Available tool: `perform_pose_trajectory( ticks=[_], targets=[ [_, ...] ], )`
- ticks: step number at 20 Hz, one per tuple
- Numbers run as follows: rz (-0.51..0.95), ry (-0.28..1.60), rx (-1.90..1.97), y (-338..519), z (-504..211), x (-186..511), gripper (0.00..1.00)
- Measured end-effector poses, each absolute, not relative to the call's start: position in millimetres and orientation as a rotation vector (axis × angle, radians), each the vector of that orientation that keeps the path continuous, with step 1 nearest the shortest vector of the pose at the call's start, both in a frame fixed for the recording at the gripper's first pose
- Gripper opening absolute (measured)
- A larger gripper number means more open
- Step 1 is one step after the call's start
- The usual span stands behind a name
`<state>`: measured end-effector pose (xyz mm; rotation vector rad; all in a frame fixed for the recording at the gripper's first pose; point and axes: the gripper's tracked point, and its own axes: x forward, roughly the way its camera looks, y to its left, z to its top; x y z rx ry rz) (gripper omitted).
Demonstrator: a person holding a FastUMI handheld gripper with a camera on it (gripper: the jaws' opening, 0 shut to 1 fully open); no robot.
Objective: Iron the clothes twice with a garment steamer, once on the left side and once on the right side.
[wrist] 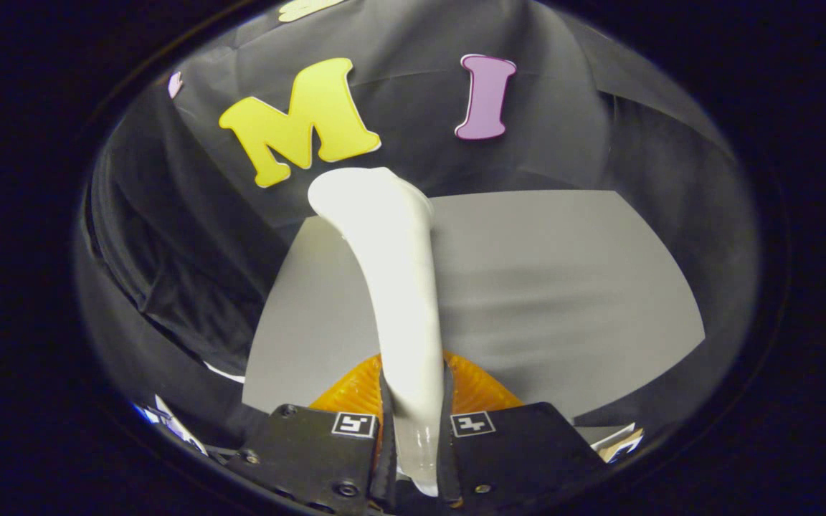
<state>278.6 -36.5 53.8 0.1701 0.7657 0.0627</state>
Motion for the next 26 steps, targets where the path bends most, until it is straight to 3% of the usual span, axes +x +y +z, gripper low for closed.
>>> perform_pose_trajectory(
  ticks=[19, 26],
  targets=[
    [0.135, 0.414, 0.135, 116.4, 184.9, 169.6, 0.25],
    [0.145, 0.294, 0.128, 164.0, 230.7, 161.0, 0.25]
  ],
)
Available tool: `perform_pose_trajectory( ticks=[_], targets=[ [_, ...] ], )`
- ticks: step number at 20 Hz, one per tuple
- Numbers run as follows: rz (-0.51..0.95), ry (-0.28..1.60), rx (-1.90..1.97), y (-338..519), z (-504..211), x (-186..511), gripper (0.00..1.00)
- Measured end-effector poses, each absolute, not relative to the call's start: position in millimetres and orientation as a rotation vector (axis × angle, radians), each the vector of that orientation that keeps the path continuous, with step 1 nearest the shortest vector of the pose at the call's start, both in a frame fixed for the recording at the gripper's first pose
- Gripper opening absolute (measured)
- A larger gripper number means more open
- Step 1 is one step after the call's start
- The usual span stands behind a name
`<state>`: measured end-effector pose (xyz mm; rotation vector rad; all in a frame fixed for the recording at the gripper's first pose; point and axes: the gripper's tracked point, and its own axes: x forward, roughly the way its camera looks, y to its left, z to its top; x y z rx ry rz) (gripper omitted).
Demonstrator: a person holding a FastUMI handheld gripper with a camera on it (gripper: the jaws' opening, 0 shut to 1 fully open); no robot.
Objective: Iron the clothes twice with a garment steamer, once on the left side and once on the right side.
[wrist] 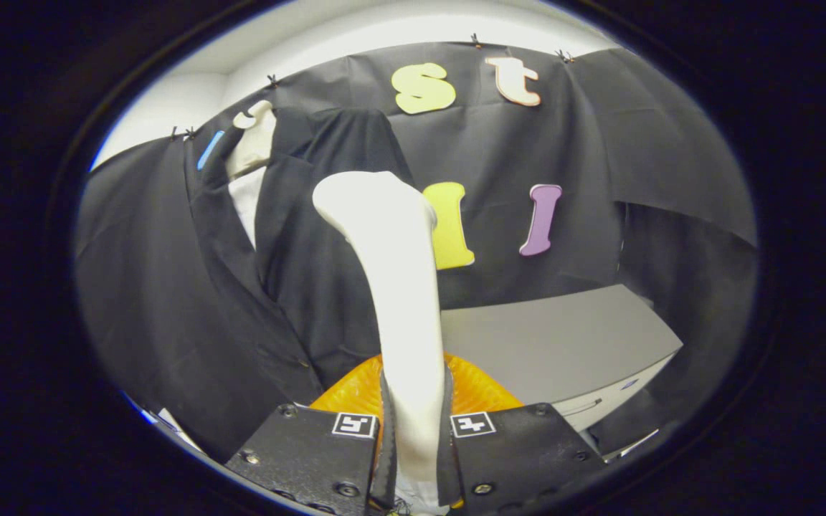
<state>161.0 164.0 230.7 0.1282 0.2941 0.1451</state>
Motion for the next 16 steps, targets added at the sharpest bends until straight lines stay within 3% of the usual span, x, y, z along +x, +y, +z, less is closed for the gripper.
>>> perform_pose_trajectory(
  ticks=[10, 16],
  targets=[
    [0.150, 0.087, 0.103, 216.5, 286.0, 198.6, 0.25],
    [0.050, -0.018, 0.076, 215.7, 301.1, 221.8, 0.25]
  ],
)
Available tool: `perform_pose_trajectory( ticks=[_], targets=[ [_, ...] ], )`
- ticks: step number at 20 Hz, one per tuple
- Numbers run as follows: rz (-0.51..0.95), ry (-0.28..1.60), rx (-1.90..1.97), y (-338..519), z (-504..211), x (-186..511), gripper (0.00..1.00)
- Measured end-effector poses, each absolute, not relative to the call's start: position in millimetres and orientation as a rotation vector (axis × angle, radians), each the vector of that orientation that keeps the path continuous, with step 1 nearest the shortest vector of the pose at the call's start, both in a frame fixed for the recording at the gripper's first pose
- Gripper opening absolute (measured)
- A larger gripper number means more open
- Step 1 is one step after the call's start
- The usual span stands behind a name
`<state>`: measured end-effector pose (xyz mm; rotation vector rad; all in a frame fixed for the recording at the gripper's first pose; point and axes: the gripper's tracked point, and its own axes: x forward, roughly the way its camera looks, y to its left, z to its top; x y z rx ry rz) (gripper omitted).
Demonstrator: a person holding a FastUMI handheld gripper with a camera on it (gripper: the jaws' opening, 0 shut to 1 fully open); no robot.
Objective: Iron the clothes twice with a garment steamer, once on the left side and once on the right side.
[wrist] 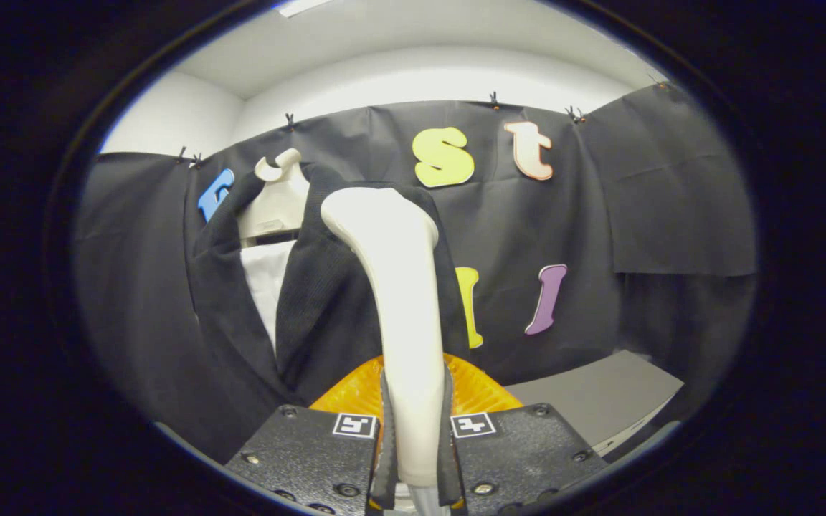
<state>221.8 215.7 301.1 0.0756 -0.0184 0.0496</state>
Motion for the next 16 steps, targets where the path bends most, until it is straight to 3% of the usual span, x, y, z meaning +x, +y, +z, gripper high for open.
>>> perform_pose_trajectory(
  ticks=[8, 16],
  targets=[
    [-0.069, -0.045, 0.012, 226.1, 278.8, 248.5, 0.25],
    [-0.099, -0.039, -0.067, 231.4, 260.4, 242.9, 0.25]
  ],
)
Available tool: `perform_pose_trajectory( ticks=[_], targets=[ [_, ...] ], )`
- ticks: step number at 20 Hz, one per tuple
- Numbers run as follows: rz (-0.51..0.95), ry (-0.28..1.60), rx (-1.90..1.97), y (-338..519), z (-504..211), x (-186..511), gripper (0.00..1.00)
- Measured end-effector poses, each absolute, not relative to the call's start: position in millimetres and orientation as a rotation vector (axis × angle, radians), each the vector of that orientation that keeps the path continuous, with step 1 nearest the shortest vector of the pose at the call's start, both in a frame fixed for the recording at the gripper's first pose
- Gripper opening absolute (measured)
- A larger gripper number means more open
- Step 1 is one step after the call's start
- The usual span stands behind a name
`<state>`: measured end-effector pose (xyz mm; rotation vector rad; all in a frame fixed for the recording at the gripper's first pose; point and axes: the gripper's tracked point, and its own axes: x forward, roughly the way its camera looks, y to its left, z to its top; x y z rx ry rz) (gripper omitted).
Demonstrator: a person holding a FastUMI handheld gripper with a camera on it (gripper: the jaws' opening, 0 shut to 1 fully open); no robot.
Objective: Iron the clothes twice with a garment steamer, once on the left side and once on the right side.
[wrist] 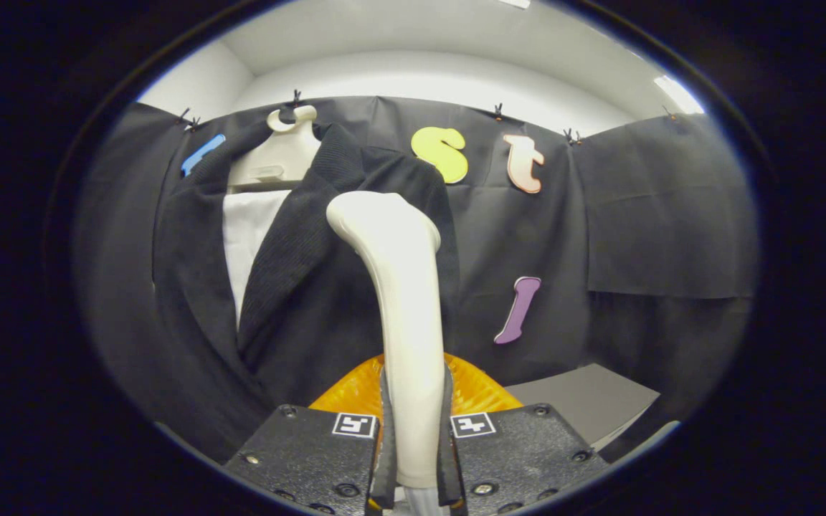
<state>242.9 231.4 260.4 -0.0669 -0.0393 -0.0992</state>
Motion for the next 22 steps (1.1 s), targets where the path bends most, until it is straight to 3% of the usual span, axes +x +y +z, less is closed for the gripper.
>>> perform_pose_trajectory(
  ticks=[22],
  targets=[
    [-0.118, 0.071, -0.156, 240.9, 133.7, 221.3, 0.25]
  ],
)
